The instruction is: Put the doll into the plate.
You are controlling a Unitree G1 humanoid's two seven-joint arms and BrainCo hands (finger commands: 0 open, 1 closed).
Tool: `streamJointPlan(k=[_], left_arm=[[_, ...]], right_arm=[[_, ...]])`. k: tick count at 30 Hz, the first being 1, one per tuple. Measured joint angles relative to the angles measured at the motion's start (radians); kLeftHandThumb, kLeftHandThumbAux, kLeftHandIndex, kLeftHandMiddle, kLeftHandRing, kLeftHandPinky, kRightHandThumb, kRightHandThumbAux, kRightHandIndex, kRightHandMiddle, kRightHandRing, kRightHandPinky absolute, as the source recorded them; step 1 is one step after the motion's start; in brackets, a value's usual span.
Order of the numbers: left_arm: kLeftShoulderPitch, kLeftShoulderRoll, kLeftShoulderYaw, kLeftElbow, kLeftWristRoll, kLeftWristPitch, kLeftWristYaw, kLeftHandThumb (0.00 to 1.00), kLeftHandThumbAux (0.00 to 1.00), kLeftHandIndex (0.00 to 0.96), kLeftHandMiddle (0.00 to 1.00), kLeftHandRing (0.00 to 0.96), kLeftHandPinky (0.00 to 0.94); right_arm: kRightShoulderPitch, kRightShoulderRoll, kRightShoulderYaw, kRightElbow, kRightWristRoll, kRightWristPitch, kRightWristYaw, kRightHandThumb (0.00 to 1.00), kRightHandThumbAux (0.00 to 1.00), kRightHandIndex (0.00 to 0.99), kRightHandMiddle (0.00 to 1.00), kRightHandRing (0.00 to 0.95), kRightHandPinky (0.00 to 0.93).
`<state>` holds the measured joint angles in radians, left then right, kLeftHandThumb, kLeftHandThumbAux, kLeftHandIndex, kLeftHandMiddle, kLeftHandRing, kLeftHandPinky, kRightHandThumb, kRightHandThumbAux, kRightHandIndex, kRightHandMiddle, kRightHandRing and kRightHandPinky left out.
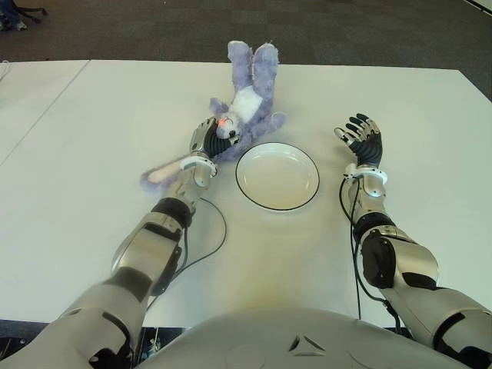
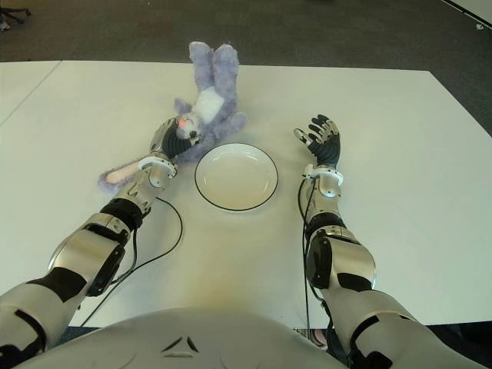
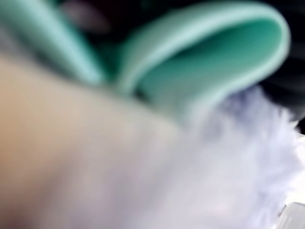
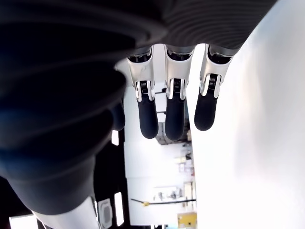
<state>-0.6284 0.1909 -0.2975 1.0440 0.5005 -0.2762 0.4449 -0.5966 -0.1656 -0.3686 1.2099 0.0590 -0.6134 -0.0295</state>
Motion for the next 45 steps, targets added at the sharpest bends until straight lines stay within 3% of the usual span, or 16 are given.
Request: streamJointPlan(k=[10, 18, 27, 33, 38, 45], left_arm=[[-0.002, 0.019, 0.000, -0.043, 0.022, 0.026, 0.010, 0.742, 0.696, 0.441, 0.837, 0.830, 0.831], [0.044, 0.085, 0.004, -0.302, 0.074, 0.147, -0.012, 0.745, 0.694, 0.442, 0.833, 0.837, 0.811], [0.104, 0.140, 0.003, -0.599, 0.166, 0.220, -0.016, 0.746, 0.693, 0.442, 0.840, 0.837, 0.800], [0.110, 0.152, -0.008, -0.706, 0.243, 0.261, -0.017, 0.746, 0.692, 0.442, 0.852, 0.845, 0.818], [0.110, 0.158, -0.014, -0.750, 0.275, 0.270, -0.024, 0.747, 0.691, 0.443, 0.830, 0.827, 0.786], [0.112, 0.175, -0.021, -0.793, 0.307, 0.280, -0.031, 0.749, 0.690, 0.443, 0.838, 0.841, 0.826]], right_arm=[[-0.001, 0.000, 0.003, 0.000, 0.000, 0.000, -0.002, 0.079, 0.880, 0.207, 0.240, 0.235, 0.250], [-0.002, 0.000, 0.009, 0.000, -0.001, 0.000, -0.008, 0.077, 0.875, 0.200, 0.238, 0.232, 0.242], [-0.001, 0.000, 0.016, 0.000, -0.001, 0.000, -0.012, 0.086, 0.872, 0.197, 0.236, 0.232, 0.244], [-0.002, 0.000, 0.020, 0.000, -0.003, 0.000, -0.019, 0.094, 0.866, 0.196, 0.237, 0.233, 0.246], [-0.002, 0.000, 0.025, 0.000, -0.003, 0.000, -0.025, 0.097, 0.860, 0.206, 0.243, 0.237, 0.248], [-0.002, -0.001, 0.030, 0.000, -0.003, 0.000, -0.026, 0.086, 0.861, 0.203, 0.245, 0.238, 0.249]])
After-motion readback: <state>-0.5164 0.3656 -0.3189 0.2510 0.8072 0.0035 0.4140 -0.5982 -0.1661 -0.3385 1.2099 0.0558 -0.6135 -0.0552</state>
